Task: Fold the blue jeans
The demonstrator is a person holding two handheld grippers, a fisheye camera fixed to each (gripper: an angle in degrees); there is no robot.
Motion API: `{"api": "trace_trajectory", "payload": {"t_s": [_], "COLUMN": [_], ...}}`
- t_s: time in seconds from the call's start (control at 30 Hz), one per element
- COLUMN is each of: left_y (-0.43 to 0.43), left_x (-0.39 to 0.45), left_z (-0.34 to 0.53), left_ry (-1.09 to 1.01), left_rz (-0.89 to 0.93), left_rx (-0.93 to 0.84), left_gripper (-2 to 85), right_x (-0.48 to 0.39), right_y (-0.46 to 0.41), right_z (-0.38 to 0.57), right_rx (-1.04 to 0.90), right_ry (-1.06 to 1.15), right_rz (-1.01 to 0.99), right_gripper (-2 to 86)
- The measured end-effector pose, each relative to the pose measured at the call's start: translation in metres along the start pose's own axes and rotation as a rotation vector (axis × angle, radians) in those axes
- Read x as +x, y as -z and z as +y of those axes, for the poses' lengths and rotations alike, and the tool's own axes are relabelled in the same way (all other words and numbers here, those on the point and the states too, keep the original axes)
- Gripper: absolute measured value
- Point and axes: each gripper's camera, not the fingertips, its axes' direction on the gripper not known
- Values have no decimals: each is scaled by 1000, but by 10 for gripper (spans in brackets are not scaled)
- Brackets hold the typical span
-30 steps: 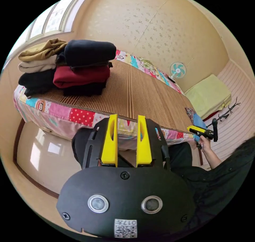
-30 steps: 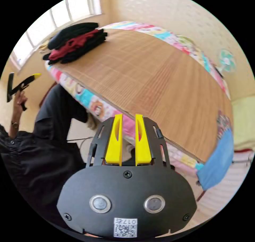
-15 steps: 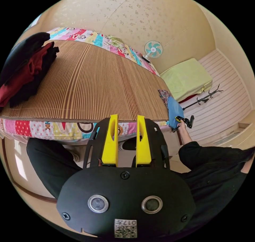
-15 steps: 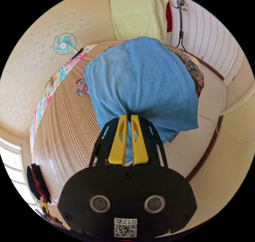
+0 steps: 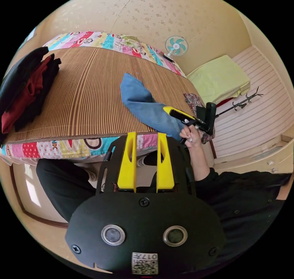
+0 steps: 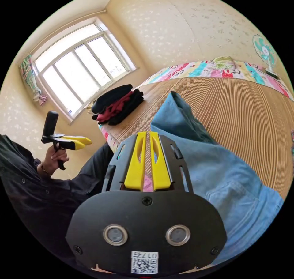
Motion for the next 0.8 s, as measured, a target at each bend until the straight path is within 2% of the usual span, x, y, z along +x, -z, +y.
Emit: {"api": "trace_trajectory", "payload": {"t_s": [0.07, 0.13, 0.3, 0.37, 0.47, 0.53, 0.63, 0.67, 0.7, 0.77, 0.8], "left_y": [-4, -10, -41, -60, -81, -88, -91, -90, -89, -80, -77], "left_x": [0, -5, -9, 8, 38, 54, 70, 71, 71, 62, 58], "left_z": [-1, -3, -19, -34, -53, -61, -67, -67, -66, -65, -65], "left_ry": [-1, 10, 1, -62, -147, -181, -213, -217, -216, -189, -178], "left_rz": [-37, -41, 20, 42, 80, 115, 134, 130, 126, 107, 103], "left_rx": [-14, -36, -122, -155, -197, -201, -190, -186, -182, -167, -164], "left_gripper": [102, 102, 102, 103, 103, 104, 104, 104, 104, 104, 104], "right_x": [-8, -7, 42, 68, 97, 106, 137, 156, 181, 198, 184], "right_y": [7, 32, 154, 185, 211, 209, 180, 163, 142, 125, 133], "right_z": [28, 63, 169, 185, 157, 115, 37, 15, 0, -10, -12], "right_rx": [-12, 34, 289, 366, 448, 439, 294, 212, 87, -31, 21], "right_ry": [-48, -128, -581, -709, -743, -745, -751, -780, -835, -856, -801], "right_rz": [-31, 23, 472, 461, 321, 368, 491, 589, 665, 773, 762], "right_gripper": [82, 94, 124, 135, 140, 143, 145, 140, 123, 81, 59]}}
